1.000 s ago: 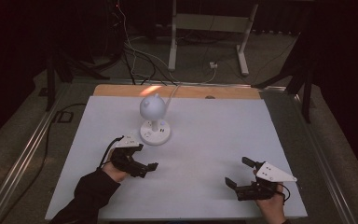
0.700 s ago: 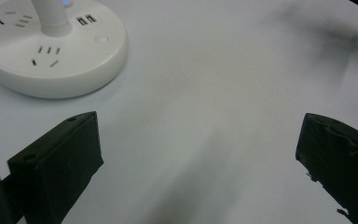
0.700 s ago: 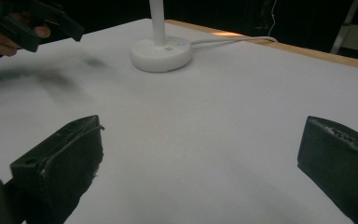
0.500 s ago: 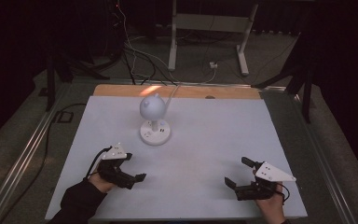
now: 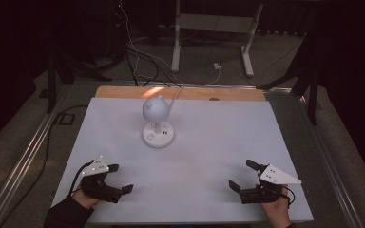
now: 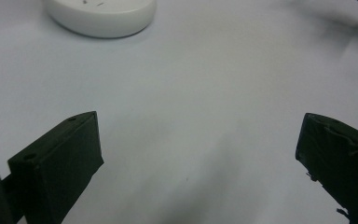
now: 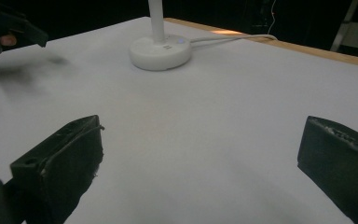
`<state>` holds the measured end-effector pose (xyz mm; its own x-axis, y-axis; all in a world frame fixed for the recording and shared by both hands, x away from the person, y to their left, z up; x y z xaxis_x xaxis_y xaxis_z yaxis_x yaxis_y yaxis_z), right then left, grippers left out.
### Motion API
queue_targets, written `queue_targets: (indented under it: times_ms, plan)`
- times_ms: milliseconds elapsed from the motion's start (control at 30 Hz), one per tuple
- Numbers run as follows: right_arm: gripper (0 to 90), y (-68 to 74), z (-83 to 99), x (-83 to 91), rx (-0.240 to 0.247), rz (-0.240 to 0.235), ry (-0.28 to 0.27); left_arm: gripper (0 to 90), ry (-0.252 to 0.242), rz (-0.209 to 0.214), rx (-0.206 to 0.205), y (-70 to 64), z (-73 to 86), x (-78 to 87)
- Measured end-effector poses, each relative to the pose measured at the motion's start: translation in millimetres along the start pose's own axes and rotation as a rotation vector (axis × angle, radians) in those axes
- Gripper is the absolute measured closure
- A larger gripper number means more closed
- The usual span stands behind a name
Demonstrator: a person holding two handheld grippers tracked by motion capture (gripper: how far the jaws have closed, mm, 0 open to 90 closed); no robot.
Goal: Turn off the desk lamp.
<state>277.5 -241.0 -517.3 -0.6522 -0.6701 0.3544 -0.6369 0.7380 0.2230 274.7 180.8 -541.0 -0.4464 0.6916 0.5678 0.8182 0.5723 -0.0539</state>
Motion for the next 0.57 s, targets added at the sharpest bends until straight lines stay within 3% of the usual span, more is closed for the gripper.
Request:
queue_targets:
  times_ms: [133, 567]
  plan:
    - [0.0, -0.1, -0.4, 0.1, 0.003, 0.001, -0.002, 1.0, -0.012, 0.008, 0.026, -1.8, 5.2, 0.8]
    - [0.0, 0.8, -0.3, 0.1, 0.005, -0.005, 0.002, 1.1, -0.026, 0.007, 0.001, -2.5, 1.9, -3.6]
Point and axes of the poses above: each handheld gripper's, and its own axes: x roughly backward along the jaws, z roughly out of its underside, y roughly to its left, the point moved 7 cm from there along -x, roughly forward along the jaws, and after that the axes turned 11 degrees about -x, right-handed, at the moved point
